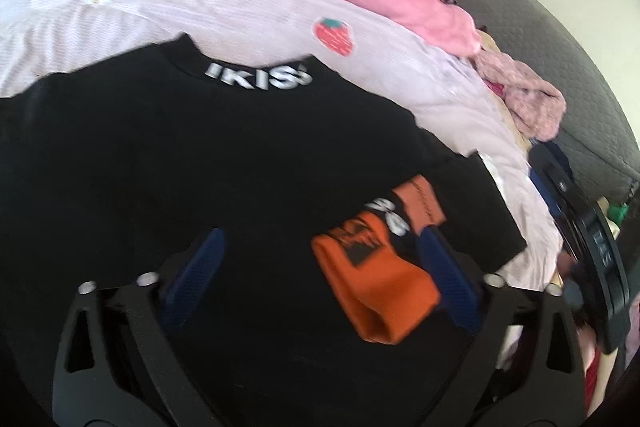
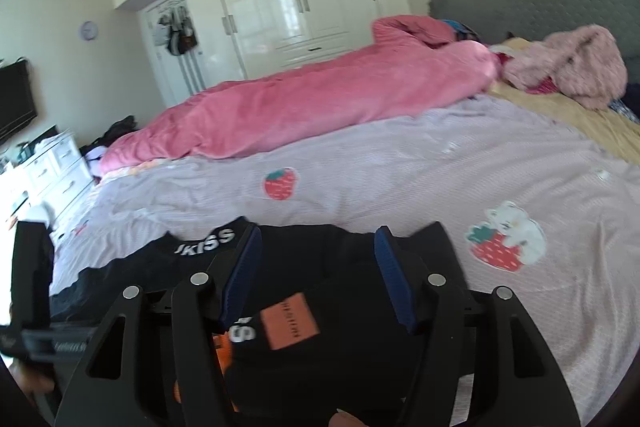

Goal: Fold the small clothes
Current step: 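Grasp the orange cuff with the left gripper while the right gripper releases it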

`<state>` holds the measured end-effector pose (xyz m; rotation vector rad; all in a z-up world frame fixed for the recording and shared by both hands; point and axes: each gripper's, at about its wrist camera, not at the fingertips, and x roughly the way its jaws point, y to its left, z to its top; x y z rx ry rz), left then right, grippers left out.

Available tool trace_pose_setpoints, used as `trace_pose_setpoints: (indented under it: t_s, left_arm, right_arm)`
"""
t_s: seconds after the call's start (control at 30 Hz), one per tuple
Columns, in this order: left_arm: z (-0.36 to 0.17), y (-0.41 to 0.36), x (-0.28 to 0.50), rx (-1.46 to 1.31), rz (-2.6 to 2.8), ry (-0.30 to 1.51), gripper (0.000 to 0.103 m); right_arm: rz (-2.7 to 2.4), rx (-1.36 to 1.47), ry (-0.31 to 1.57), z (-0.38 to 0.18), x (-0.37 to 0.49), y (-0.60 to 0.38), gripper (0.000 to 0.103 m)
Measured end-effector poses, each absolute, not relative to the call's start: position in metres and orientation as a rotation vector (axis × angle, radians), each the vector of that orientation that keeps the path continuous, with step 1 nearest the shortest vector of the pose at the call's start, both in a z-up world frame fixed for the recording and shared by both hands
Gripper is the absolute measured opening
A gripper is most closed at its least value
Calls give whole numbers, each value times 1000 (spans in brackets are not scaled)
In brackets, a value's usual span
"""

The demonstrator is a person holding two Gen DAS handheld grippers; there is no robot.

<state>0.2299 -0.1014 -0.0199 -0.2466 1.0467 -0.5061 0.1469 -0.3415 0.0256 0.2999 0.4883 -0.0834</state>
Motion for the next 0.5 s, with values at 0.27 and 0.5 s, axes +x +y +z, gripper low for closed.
trace_pose_setpoints:
  t_s: [0.27, 0.5]
  left_arm:
    - [-46, -136, 224, -218, -502, 1118, 59]
    - [-35, -162, 221, -113, -512, 1024, 8]
  right_arm:
    - [-155, 346, 498, 20, 143, -365, 59]
    - [-219, 360, 476, 22, 136, -385, 59]
